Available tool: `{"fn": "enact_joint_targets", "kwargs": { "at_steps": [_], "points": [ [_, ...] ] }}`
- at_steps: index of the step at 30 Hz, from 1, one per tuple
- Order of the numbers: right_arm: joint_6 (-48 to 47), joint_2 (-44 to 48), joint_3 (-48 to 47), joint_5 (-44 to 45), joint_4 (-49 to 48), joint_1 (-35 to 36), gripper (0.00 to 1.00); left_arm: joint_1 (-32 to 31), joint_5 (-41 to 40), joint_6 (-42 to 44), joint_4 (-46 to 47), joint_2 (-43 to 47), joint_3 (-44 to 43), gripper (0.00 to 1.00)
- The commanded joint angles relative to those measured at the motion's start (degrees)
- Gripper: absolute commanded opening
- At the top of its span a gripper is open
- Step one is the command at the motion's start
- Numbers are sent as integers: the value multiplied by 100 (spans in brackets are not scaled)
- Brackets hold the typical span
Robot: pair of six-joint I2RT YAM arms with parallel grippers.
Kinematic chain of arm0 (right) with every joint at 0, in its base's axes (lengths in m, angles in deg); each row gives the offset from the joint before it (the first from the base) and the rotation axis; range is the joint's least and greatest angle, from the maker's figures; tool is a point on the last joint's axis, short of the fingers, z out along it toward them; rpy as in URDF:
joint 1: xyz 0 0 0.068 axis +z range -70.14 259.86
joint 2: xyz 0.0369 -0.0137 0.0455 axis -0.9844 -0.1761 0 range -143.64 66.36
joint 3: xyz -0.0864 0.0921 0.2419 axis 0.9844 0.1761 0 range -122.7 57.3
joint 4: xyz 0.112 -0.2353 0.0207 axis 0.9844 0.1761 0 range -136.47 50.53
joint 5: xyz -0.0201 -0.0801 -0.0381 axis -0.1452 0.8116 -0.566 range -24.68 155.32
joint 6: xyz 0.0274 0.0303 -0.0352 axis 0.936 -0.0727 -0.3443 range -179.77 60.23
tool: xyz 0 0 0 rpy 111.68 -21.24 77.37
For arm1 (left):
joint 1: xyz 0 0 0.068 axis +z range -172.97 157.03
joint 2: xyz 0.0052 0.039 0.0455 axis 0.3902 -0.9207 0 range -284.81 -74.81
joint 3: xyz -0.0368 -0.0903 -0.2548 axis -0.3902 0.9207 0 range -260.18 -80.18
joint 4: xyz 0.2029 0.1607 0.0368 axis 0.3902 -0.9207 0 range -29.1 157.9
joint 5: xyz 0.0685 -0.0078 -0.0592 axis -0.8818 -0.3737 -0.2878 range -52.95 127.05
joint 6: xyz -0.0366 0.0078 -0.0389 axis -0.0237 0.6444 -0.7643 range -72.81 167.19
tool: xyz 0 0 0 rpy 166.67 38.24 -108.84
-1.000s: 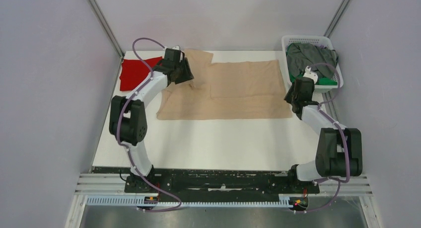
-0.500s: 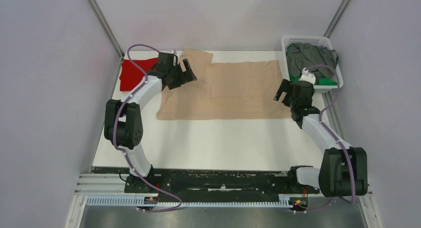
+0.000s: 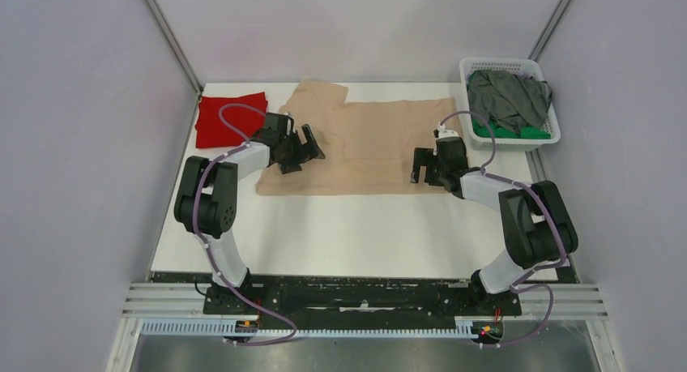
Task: Fold and stack the t-shirts
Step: Fold the flattened tshirt in 1/3 of the way
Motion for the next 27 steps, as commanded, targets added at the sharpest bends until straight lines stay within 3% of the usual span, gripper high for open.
{"fn": "enact_joint_targets", "kwargs": {
  "at_steps": [1,5,15,20,27],
  "points": [
    [326,80,373,51,-118,45,98,-8,103,-198,162,24,521,100],
    [434,720,1179,49,2,110,98,-19,-36,-213,93,518,1230,100],
    [538,2320,2291,1,1690,589,98,-226,-264,-806,-345,2630,3630,100],
    [1104,3191,2813,-21,2532,1087,98,-304,-597,-939,-930,3765,4084,100],
    [1742,3866,2888,-26,3583,1903,98,-332,-834,-1025,-1292,4467,4286,100]
  ]
}}
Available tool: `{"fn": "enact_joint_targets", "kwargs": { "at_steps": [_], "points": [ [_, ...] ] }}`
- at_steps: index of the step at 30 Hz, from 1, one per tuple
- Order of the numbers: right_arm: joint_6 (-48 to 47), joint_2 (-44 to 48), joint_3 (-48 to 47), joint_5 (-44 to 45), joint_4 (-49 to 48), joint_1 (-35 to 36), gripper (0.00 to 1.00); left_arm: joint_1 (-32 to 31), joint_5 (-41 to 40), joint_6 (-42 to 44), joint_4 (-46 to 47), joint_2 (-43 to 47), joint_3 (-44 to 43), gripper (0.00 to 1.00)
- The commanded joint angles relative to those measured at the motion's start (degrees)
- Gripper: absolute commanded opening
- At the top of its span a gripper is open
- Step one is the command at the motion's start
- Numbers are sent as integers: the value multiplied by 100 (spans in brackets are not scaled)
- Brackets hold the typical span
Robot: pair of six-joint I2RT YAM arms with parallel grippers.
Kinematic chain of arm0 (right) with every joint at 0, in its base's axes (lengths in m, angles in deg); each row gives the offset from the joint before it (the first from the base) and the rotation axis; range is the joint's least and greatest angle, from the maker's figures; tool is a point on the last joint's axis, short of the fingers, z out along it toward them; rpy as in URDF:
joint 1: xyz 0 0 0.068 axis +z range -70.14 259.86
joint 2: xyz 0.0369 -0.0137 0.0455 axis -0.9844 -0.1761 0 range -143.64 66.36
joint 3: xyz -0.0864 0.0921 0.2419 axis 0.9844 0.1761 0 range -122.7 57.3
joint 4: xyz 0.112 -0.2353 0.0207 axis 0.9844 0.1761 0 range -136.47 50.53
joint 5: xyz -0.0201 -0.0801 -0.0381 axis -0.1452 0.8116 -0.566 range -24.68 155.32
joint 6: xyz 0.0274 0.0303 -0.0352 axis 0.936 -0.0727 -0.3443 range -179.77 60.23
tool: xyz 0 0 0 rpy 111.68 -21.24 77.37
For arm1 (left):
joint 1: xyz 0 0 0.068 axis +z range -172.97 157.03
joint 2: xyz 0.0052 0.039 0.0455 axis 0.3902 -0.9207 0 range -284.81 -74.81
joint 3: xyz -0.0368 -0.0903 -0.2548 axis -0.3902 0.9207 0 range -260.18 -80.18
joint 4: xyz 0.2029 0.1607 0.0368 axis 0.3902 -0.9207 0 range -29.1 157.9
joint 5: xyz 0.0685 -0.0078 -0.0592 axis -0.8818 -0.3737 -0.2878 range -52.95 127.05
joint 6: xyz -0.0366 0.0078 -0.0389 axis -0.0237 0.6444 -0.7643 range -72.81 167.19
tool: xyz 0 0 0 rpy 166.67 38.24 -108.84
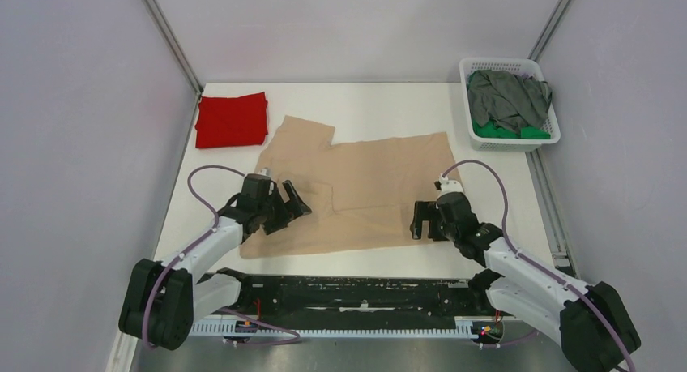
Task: Fold and stack the t-shirts
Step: Fold the flattened tshirt in 1/3 of the way
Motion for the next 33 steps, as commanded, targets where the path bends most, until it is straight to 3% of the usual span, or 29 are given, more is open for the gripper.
{"fn": "enact_joint_targets", "kwargs": {
  "at_steps": [1,6,13,20,28,33],
  "points": [
    [803,132,294,-248,2171,412,98,-8,-512,-173,-1109,249,323,100],
    [1037,573,328,-373,2737,644,98,-2,-748,-155,-1099,354,346,100],
    [967,596,222,-872,2709,893,98,-8,-640,-165,-933,419,156,100],
    [888,490,-434,-630,3111,1105,98,-3,-810,-148,-1346,862,-64,100],
    [244,-26,-2054,1087,2269,1102,98,-7,-1018,127,-1230,801,-1099,100],
    [-144,-197,-2495,1934,1173,971,98,-7,-1514,589,-1092,-215,-2345,100]
  ]
}}
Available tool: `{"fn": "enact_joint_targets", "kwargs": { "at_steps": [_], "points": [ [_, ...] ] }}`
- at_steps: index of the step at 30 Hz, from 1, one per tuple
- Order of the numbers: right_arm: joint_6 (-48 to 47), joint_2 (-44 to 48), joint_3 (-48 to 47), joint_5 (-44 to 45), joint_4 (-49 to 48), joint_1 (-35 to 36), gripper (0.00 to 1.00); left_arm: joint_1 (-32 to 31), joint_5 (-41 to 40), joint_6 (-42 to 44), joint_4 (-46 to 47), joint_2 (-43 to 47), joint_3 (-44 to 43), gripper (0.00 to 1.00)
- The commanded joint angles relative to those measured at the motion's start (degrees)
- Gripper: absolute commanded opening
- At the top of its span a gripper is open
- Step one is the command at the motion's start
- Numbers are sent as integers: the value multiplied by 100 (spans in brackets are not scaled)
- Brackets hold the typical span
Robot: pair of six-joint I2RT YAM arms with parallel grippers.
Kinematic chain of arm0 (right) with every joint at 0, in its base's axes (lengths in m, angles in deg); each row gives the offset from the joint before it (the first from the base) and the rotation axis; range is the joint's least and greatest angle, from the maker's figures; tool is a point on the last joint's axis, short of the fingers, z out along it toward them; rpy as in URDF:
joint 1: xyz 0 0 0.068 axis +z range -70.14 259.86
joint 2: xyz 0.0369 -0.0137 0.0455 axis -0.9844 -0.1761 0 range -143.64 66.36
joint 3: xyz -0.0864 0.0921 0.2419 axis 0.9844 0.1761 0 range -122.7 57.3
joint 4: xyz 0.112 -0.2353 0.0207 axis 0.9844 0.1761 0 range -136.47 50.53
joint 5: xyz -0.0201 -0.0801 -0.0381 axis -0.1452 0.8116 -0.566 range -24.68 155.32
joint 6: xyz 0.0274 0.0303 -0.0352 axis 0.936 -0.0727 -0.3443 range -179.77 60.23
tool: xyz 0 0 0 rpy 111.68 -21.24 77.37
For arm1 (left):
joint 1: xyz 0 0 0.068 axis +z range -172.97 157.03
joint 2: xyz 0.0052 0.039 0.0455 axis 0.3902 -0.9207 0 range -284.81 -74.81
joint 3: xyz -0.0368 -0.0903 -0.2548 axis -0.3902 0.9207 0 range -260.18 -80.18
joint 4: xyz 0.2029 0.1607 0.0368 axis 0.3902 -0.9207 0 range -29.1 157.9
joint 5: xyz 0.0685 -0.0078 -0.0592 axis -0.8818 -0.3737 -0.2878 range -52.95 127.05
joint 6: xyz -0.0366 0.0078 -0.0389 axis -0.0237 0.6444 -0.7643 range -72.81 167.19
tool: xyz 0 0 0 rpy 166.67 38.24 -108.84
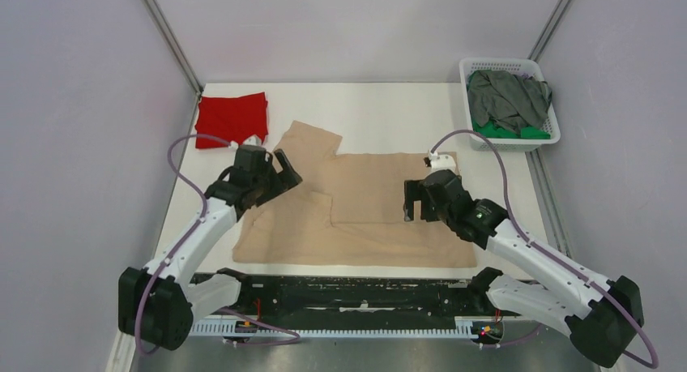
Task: Fold and stack the t-shirts
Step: Fold the flattened tshirt in 1/3 of the way, then grab the side of the flattened tshirt furthest away from the robot with both arms
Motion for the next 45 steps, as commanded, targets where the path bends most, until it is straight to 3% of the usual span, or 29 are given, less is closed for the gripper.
{"fn": "enact_joint_targets", "kwargs": {
  "at_steps": [1,9,18,21,26,32,40,45],
  "points": [
    [-457,-183,-446,1012,-1196,-217,98,3,-559,616,297,-992,-1278,100],
    [-712,-1127,-504,-300,-2493,-1772,99,14,-989,1781,-199,-3922,-4333,100],
    [-959,-2029,-731,-328,-2510,-2355,99,30,-1341,2958,-1696,-7264,-8534,100],
    [-974,-2207,-764,-381,-2514,-2454,99,38,-1471,3221,-1862,-7983,-9401,100],
    [-996,-2437,-788,-439,-2538,-2546,99,52,-1143,3347,-1656,-8519,-9789,92],
    [-1007,-2622,-769,-584,-2532,-2625,99,47,-1297,3380,-1690,-8903,-9788,82],
    [-998,-2543,-672,-596,-2536,-2690,99,53,-533,3251,-2007,-8773,-9451,72],
    [-995,-2482,-625,-619,-2539,-2696,99,48,-498,3171,-2293,-8569,-9177,67]
  ]
}}
